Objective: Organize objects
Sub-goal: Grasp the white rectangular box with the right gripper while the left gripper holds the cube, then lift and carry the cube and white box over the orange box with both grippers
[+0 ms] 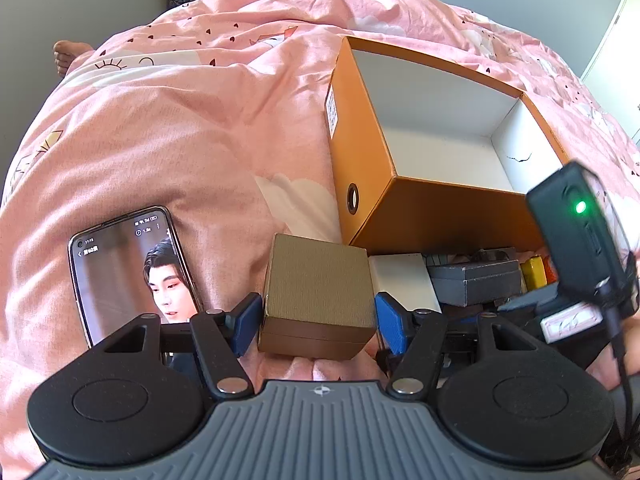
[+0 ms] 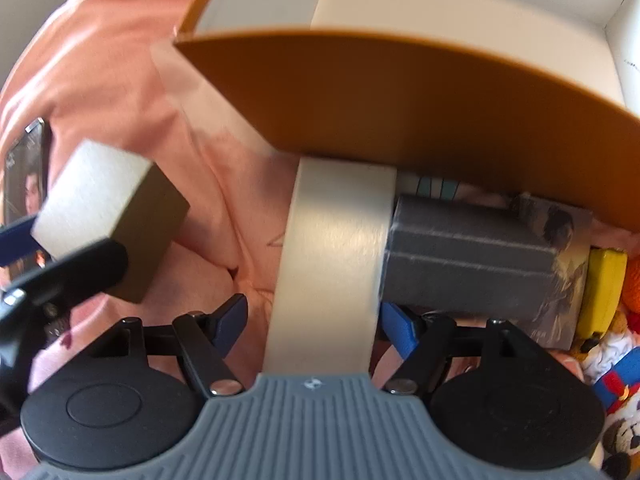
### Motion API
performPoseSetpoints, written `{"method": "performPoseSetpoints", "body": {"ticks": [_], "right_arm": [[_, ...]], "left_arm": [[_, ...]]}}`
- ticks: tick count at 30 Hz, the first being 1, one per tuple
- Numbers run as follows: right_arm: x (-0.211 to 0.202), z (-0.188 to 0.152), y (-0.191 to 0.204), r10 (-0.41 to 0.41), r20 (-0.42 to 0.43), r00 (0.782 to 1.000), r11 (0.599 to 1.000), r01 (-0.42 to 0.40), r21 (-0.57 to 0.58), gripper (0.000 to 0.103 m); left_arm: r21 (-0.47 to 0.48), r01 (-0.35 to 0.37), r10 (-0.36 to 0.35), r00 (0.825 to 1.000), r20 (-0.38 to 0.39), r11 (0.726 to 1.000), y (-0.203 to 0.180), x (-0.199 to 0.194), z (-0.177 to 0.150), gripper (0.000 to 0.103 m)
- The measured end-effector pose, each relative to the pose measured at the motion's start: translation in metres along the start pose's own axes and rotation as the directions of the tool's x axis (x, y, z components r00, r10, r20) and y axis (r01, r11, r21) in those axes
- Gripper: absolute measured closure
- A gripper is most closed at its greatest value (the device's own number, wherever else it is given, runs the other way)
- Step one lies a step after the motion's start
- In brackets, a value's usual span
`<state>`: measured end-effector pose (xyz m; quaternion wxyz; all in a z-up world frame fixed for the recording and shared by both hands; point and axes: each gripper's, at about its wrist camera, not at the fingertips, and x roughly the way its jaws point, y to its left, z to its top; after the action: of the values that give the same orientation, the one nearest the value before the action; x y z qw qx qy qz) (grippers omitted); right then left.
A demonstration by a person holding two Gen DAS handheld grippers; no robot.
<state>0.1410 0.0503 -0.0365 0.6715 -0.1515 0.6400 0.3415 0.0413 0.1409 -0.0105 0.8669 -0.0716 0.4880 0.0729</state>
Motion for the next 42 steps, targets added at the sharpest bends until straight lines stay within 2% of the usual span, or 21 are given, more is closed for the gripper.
{"method": "performPoseSetpoints", "body": {"ticks": [3, 6, 10, 17, 23, 24, 25, 26, 27, 28, 29, 32, 33, 35, 36, 37, 38, 39, 42], "right_arm": [[0.008, -0.007, 0.005, -0.014, -0.042, 0.999, 1.0, 0.013, -0.016, 0.029], [0.007, -0.01, 0.01, -0.035, -0.043, 0.998, 0.999, 0.033, -0.042, 0.029], [-0.001, -0.014, 0.014, -0.059, -0.027, 0.998, 0.997, 0.057, -0.058, 0.037], [-0.047, -0.021, 0.007, 0.011, 0.069, 0.998, 0.999, -0.008, -0.043, 0.038], [-0.096, -0.026, 0.002, 0.064, 0.175, 0.983, 0.997, -0.055, -0.058, 0.041], [-0.104, -0.028, 0.001, 0.046, 0.203, 0.978, 0.998, -0.036, -0.054, 0.074], [-0.111, -0.031, -0.002, 0.046, 0.205, 0.978, 0.998, -0.035, -0.057, 0.078], [-0.115, -0.031, -0.005, 0.083, 0.191, 0.978, 0.996, -0.074, -0.057, 0.079], [-0.115, -0.033, -0.008, 0.11, 0.186, 0.976, 0.993, -0.102, -0.052, 0.091], [-0.113, -0.033, -0.01, 0.101, 0.191, 0.976, 0.994, -0.093, -0.053, 0.102], [-0.116, -0.034, -0.011, 0.085, 0.196, 0.977, 0.995, -0.074, -0.063, 0.103], [-0.12, -0.036, -0.014, 0.081, 0.196, 0.977, 0.994, -0.065, -0.087, 0.102], [-0.12, -0.037, -0.017, 0.082, 0.193, 0.978, 0.994, -0.067, -0.083, 0.097], [-0.126, -0.044, -0.023, 0.082, 0.189, 0.979, 0.995, -0.071, -0.066, 0.093], [-0.126, -0.046, -0.027, 0.083, 0.185, 0.979, 0.996, -0.074, -0.057, 0.082], [-0.121, -0.05, -0.033, 0.09, 0.186, 0.978, 0.996, -0.084, -0.043, 0.055], [-0.122, -0.054, -0.038, 0.101, 0.193, 0.976, 0.995, -0.098, -0.028, 0.044], [-0.123, -0.057, -0.042, 0.11, 0.201, 0.973, 0.994, -0.108, -0.021, 0.039], [-0.124, -0.07, -0.046, 0.115, 0.188, 0.975, 0.993, -0.111, -0.037, 0.039]], "left_arm": [[-0.009, 0.006, -0.006, 1.0, 0.0, 1.0, 0.002, 0.001, 0.0, 0.032], [-0.005, 0.005, -0.005, 1.0, 0.001, 1.0, 0.002, 0.001, -0.001, 0.032], [0.003, 0.001, -0.001, 1.0, 0.007, 1.0, 0.0, 0.0, -0.002, 0.032], [0.015, -0.001, 0.001, 1.0, 0.013, 1.0, -0.004, -0.003, -0.003, 0.032], [0.008, 0.008, -0.008, 0.998, 0.061, 1.0, -0.006, -0.017, 0.0, 0.032], [0.009, 0.008, -0.009, 0.997, 0.073, 1.0, -0.008, -0.021, 0.001, 0.032], [0.011, 0.011, -0.012, 0.996, 0.083, 1.0, -0.009, -0.025, 0.001, 0.032], [0.015, 0.016, -0.018, 0.996, 0.091, 1.0, -0.01, -0.028, 0.002, 0.032], [0.02, 0.02, -0.021, 0.995, 0.097, 1.0, -0.012, -0.03, 0.003, 0.032], [0.026, 0.021, -0.023, 0.995, 0.101, 0.999, -0.014, -0.032, 0.003, 0.032], [0.034, 0.021, -0.025, 0.994, 0.102, 0.999, -0.016, -0.033, 0.003, 0.032], [0.059, 0.028, -0.034, 0.996, 0.088, 0.998, -0.024, -0.031, 0.001, 0.032], [0.066, 0.038, -0.043, 0.996, 0.075, 0.997, -0.026, -0.03, -0.001, 0.032], [0.08, 0.057, -0.061, 0.997, 0.052, 0.995, -0.031, -0.028, -0.004, 0.032], [0.089, 0.067, -0.071, 0.997, 0.041, 0.994, -0.035, -0.028, -0.007, 0.032], [0.099, 0.074, -0.077, 0.996, 0.033, 0.992, -0.038, -0.027, -0.008, 0.032], [0.111, 0.079, -0.082, 0.996, 0.025, 0.991, -0.042, -0.026, -0.01, 0.032], [0.126, 0.083, -0.085, 0.996, 0.015, 0.989, -0.046, -0.025, -0.013, 0.032], [0.156, 0.092, -0.09, 0.996, -0.022, 0.983, -0.053, -0.019, -0.019, 0.032]]}}
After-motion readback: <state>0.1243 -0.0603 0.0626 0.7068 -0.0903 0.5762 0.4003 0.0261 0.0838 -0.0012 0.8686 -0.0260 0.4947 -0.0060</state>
